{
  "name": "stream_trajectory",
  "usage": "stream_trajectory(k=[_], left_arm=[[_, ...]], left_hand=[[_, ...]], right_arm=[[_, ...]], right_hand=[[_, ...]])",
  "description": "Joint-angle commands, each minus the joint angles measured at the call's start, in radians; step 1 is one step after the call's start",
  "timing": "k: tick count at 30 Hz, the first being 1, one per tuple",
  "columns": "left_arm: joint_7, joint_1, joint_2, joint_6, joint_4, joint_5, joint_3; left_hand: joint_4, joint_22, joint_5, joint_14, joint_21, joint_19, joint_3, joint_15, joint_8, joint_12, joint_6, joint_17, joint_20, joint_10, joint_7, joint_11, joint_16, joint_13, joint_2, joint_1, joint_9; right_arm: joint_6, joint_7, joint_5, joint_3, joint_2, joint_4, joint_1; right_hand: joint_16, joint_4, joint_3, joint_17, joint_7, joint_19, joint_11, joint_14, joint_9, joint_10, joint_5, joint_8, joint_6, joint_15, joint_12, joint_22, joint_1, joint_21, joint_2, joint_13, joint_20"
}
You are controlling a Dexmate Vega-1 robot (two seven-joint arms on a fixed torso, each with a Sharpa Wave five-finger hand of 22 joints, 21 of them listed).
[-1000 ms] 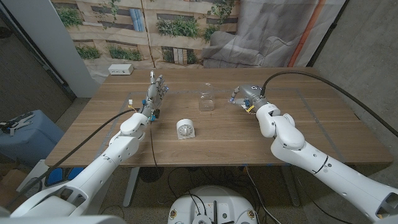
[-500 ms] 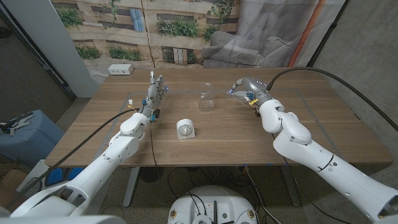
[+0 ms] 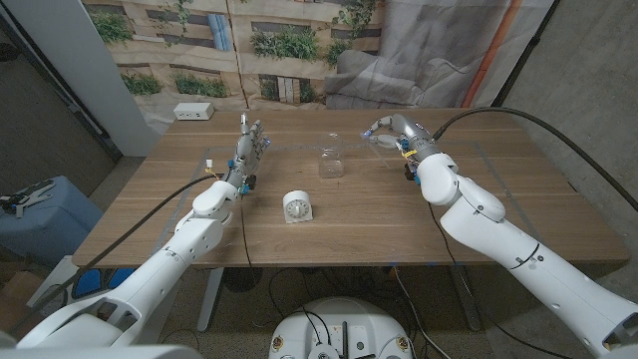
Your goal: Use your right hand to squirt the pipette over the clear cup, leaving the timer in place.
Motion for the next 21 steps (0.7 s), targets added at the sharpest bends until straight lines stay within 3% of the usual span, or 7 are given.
stream_trajectory(k=[1, 8, 21], left_arm=[[0.000, 0.000, 0.000, 0.000, -0.001, 0.000, 0.000], [0.000, 0.000, 0.000, 0.001, -0.001, 0.000, 0.000], [0.000, 0.000, 0.000, 0.001, -0.001, 0.000, 0.000]], left_hand=[[0.000, 0.002, 0.005, -0.008, 0.005, -0.006, -0.005, -0.114, 0.006, 0.004, -0.005, 0.002, -0.091, -0.002, -0.006, -0.001, 0.006, 0.006, 0.045, -0.001, 0.002], [0.000, 0.002, 0.005, -0.008, 0.006, -0.005, -0.004, -0.113, 0.006, 0.005, -0.005, 0.001, -0.091, -0.002, -0.006, -0.001, 0.006, 0.006, 0.045, -0.001, 0.002], [0.000, 0.002, 0.005, -0.007, 0.006, -0.005, -0.005, -0.114, 0.006, 0.005, -0.006, 0.002, -0.092, -0.001, -0.006, 0.000, 0.006, 0.006, 0.045, -0.001, 0.002]], right_arm=[[0.052, -0.095, 0.210, 0.048, 0.035, 0.009, 0.002], [0.084, -0.131, 0.300, 0.058, 0.036, 0.016, 0.007], [0.143, -0.233, 0.418, 0.059, 0.082, 0.041, 0.019]], right_hand=[[-0.002, -0.001, -0.003, 0.004, 0.001, -0.005, 0.000, -0.007, 0.002, -0.010, 0.005, -0.006, -0.006, -0.032, -0.004, 0.002, -0.006, -0.003, -0.001, 0.005, 0.003], [-0.003, -0.002, -0.004, 0.005, 0.001, -0.005, 0.002, -0.009, -0.001, -0.012, 0.006, -0.010, -0.008, -0.030, -0.006, 0.002, -0.006, -0.002, -0.001, 0.005, 0.003], [0.002, -0.004, -0.007, 0.007, 0.002, -0.006, 0.010, 0.000, -0.007, -0.006, 0.009, -0.015, -0.005, -0.029, -0.006, 0.003, -0.006, -0.001, 0.001, 0.006, 0.005]])
